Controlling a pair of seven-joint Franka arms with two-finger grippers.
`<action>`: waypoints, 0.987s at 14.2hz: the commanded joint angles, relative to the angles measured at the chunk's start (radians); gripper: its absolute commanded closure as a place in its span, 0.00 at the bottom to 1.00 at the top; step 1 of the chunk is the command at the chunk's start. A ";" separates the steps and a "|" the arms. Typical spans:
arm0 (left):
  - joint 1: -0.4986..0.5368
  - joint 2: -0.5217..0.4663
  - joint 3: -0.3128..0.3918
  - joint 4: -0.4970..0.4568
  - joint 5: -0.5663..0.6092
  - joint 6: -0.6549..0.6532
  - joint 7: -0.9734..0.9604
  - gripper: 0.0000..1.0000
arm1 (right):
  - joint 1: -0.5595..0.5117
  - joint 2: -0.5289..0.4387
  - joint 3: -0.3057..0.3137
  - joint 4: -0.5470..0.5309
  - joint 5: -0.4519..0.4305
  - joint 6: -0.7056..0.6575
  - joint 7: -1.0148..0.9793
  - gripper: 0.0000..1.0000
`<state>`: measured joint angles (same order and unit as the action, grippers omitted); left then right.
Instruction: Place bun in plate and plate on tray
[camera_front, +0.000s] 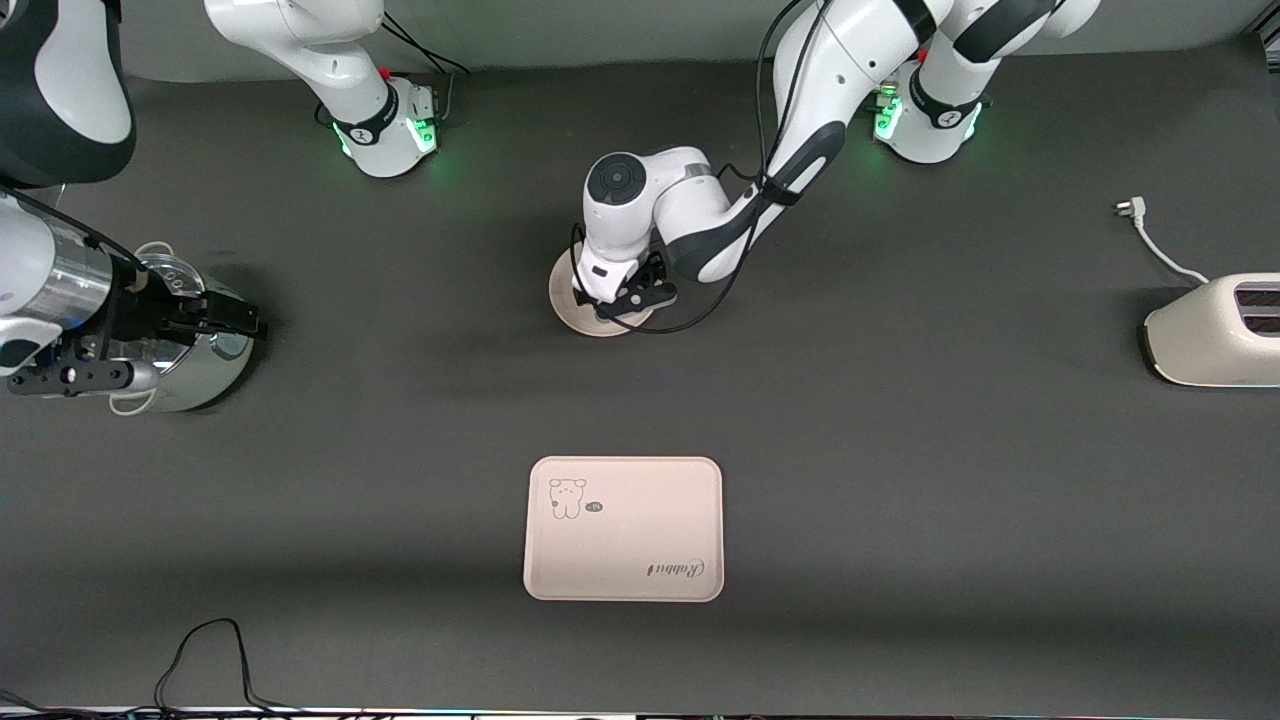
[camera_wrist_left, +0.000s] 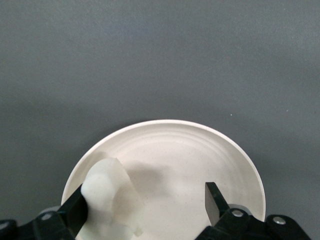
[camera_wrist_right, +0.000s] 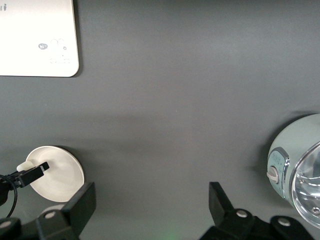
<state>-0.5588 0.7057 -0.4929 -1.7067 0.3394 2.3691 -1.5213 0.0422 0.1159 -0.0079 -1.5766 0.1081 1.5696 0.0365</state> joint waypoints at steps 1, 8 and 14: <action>-0.035 -0.014 0.017 0.009 0.021 -0.022 -0.054 0.00 | 0.007 0.001 0.000 0.015 -0.004 -0.008 0.022 0.00; -0.035 -0.014 0.017 0.009 0.021 -0.022 -0.056 0.00 | -0.001 -0.005 -0.012 0.020 0.072 -0.013 0.023 0.00; 0.077 -0.138 0.042 0.038 0.043 -0.230 0.178 0.00 | -0.002 0.004 -0.027 0.047 0.151 -0.011 0.026 0.00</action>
<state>-0.5516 0.6691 -0.4548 -1.6717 0.3792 2.2655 -1.4838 0.0397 0.1127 -0.0334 -1.5503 0.2362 1.5699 0.0433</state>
